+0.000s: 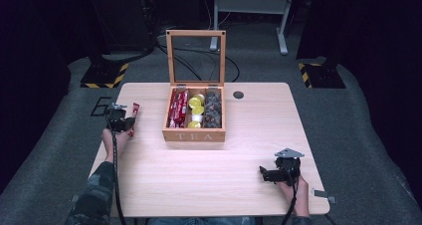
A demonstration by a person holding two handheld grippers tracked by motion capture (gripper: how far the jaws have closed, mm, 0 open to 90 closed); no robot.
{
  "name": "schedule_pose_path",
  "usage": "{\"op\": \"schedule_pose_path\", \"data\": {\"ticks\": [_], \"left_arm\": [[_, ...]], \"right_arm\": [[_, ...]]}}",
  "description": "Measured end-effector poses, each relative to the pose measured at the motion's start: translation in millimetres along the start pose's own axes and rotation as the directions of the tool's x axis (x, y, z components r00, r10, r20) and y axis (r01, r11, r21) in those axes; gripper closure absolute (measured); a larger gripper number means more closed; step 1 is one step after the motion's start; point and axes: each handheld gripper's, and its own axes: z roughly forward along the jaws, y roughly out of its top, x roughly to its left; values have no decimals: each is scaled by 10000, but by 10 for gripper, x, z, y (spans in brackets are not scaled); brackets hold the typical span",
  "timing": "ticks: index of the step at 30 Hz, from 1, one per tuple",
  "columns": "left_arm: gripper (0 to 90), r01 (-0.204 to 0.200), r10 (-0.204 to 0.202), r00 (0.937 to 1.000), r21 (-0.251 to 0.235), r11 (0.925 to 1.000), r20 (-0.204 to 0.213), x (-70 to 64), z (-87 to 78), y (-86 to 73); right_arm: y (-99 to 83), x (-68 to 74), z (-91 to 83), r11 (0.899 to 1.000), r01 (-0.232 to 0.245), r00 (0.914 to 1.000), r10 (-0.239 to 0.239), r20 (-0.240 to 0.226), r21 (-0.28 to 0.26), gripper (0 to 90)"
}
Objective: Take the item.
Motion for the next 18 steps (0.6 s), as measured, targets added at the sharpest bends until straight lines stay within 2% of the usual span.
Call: {"op": "schedule_pose_path", "data": {"ticks": [1,18], "left_arm": [[840,114,-114,9999,26,9999,-3,-8,5,-7],[836,57,-52,9999,283,9996,-153,26,79,-55]], "right_arm": [[0,0,0,10000,9,10000,-9,-3,4,1],[0,-1,0,10000,6,10000,-6,-3,0,1]]}}
